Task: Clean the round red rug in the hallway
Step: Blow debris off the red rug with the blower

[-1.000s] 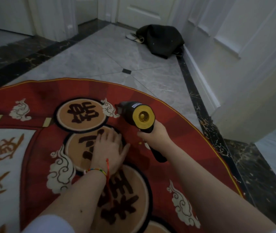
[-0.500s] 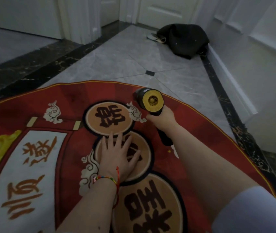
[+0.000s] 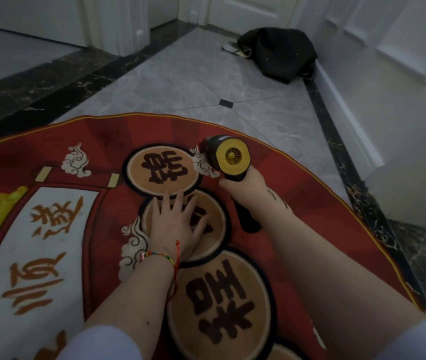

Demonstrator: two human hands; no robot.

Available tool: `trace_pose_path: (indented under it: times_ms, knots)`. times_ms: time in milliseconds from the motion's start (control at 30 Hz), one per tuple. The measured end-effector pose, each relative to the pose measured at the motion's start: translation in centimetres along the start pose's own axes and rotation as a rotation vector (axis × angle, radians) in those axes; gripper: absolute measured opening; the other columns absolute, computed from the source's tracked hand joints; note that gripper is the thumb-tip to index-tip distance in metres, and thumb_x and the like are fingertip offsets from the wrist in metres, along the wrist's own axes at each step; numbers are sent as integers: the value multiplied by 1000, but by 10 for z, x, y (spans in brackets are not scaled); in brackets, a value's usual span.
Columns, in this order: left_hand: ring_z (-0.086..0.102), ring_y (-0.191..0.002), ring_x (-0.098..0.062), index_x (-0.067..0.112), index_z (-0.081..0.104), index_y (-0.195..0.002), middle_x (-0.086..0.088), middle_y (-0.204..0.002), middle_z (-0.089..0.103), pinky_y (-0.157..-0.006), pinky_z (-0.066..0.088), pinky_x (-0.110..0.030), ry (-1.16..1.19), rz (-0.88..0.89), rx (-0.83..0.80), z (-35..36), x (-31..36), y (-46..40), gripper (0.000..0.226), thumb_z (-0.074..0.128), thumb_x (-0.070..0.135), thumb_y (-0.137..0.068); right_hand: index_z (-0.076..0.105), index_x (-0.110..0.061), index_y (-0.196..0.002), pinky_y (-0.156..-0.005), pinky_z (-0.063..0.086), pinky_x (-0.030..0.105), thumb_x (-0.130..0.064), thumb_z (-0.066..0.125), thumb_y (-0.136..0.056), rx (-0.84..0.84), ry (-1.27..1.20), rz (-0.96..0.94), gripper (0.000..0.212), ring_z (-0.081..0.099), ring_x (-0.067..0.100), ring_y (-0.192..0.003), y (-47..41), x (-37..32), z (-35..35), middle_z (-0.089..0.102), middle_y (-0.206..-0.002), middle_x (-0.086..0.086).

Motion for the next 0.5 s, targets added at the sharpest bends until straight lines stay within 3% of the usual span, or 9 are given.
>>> trace_pose_path:
  times_ms: [100,167,267,400,500]
  knots:
    - [12,-144,-35,28,17,-151,-7,-158,17,-115,13,-54,-106,-18,14,-3,2,2,58,14,52,-99,47,-30,-82,-58,36,19,-11,68,-80,-39,-30,-46,29,49,6,-71,39,4,-7,49,-74,-15]
    - [18,-142,-36,22,12,-152,-10,-157,18,-113,17,-53,-210,-13,-10,-5,8,4,57,11,47,-101,47,-32,-77,-61,38,17,-9,70,-78,-45,-53,-91,32,50,3,-70,62,9,-17,50,-73,-17]
    - [17,-142,-33,21,4,-153,-8,-158,12,-116,17,-47,-214,-22,-80,-2,13,12,56,11,45,-102,47,-33,-68,-54,37,8,-8,70,-77,-57,-66,-66,35,50,-3,-63,95,18,-32,52,-67,-16]
    - [13,-144,-29,21,9,-152,-7,-159,12,-117,14,-43,-114,14,-52,5,6,41,56,16,45,-102,48,-32,-68,-59,38,16,-7,70,-73,-67,-44,-31,34,52,-2,-65,135,33,-43,56,-69,-14]
    - [18,-142,-30,16,16,-151,-10,-156,19,-116,16,-44,-111,58,-26,0,4,65,57,21,43,-102,48,-36,-78,-64,39,19,-11,71,-73,-78,-38,2,35,55,6,-78,172,37,-52,58,-80,-14]
Point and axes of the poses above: each hand's wrist, its own y-axis away from the middle knuckle, its own z-axis out of the palm, x = y × z, the point moved 6 cm from there along -y, towards the middle knuckle
